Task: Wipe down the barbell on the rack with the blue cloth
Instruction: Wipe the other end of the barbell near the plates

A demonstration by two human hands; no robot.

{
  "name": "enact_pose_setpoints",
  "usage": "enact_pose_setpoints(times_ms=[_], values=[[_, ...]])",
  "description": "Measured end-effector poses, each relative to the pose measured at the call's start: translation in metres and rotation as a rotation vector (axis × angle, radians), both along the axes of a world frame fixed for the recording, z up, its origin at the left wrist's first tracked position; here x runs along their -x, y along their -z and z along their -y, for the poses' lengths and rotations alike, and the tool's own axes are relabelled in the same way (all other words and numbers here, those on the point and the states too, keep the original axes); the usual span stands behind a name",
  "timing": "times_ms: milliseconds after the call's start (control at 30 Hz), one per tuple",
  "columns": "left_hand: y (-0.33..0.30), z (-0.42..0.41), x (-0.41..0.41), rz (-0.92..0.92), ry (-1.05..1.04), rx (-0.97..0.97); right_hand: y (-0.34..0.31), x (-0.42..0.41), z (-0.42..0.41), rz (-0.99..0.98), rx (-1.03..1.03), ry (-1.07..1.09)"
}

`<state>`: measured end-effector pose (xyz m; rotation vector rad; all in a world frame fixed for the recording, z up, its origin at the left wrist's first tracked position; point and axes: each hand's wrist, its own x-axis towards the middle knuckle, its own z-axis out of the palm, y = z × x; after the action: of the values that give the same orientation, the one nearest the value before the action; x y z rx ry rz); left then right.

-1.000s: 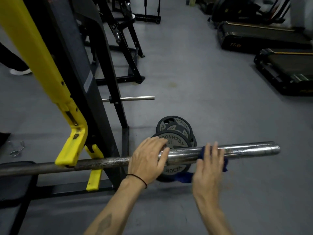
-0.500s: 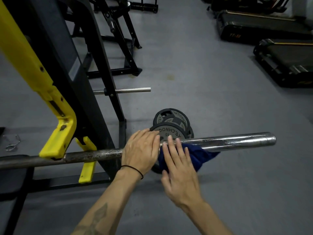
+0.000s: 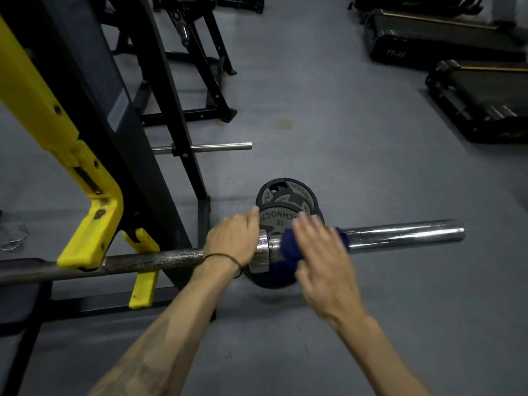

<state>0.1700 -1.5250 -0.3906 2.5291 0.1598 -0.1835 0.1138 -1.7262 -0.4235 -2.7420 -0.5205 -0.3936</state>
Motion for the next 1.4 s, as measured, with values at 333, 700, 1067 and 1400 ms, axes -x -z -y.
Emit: enact_pose_setpoints(times_ms=[333, 700, 1067, 1400], values=[[0.013, -0.001, 0.031, 0.431, 0.221, -0.099, -0.003, 0.01, -0.029, 0.001, -0.032, -0.076], [0.007, 0.003, 0.032, 0.417, 0.151, -0.116, -0.004, 0.01, -0.052, -0.01, -0.094, -0.005], [0.004, 0.0, 0.031, 0.376, 0.166, -0.118, 0.0, 0.008, -0.071, -0.009, -0.28, 0.303], [-0.013, 0.005, 0.012, -0.022, 0.123, -0.154, 0.007, -0.011, 0.003, 0.009, -0.346, 0.595]])
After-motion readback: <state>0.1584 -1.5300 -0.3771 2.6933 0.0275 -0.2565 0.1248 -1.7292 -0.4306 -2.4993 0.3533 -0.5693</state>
